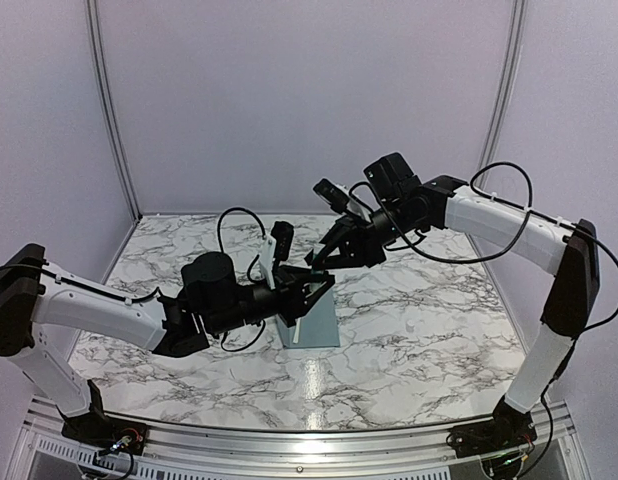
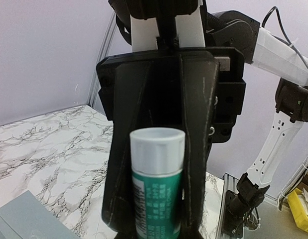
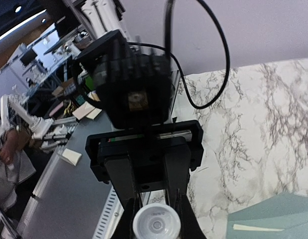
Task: Place the letter into the envelope and seal it
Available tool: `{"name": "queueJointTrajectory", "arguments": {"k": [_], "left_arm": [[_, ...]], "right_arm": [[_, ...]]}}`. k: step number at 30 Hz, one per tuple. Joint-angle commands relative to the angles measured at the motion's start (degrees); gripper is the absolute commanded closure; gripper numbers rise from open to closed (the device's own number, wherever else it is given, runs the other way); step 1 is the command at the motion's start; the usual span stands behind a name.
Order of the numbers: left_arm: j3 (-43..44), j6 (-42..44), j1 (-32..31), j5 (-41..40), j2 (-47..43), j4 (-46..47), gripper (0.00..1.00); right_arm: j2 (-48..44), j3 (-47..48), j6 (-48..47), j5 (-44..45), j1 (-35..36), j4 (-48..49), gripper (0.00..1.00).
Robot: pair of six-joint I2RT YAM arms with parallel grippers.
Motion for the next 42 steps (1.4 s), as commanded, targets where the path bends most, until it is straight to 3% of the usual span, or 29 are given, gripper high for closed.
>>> {"name": "queueJointTrajectory", "arguments": {"k": [1,6,10,12,16,21,25,32,37,42], "left_arm": [[1.5,-0.7,0.7,-1.1,1.0,2.9,0.75],[-1.1,0.0,1.2,-4.7,-1.9,-0.8,0.56],[-1.8,-1.2,3.2,-12.8,-7.5,-14.4,0.46],[-1.2,-3.8,5.9,-13.0,-9.4,-20.6,0.46],[0.8,-5.9,10.9,-12.6,-10.2,-28.1,0.49],[8.8,-7.8,15.7,-12.4,-4.8,-38.8,0.54],[17.9,-7.4,18.9,-7.9,3.7,-46.0,0.69],[29.5,-5.3,20.8,4.5,16.6,-47.1,0.86],[36.2,-5.4,21.2,13.3,25.6,-49.4,0.98],[40.8,-6.9,21.8,17.4,32.1,-50.9,1.0]], "right_arm": [[0.6,0.2,0.8,-1.4,1.1,0.6,0.99],[0.9,4.7,-4.4,2.6,0.4,-4.9,1.0],[-0.2,5.2,-7.0,6.7,-2.1,-5.5,1.0],[-1.0,4.1,-7.5,9.3,-3.5,-4.1,1.0],[-4.0,-3.1,-5.9,17.0,-4.7,5.3,1.0],[-7.1,-14.1,-1.6,26.9,-4.9,22.3,1.0],[-6.8,-20.3,2.4,31.6,-4.9,32.2,1.0],[-3.9,-28.0,7.5,36.7,-4.3,46.6,1.0],[0.8,-28.5,8.7,37.7,-2.7,51.6,1.0],[3.7,-28.6,8.9,39.7,-0.8,54.2,1.0]]}}
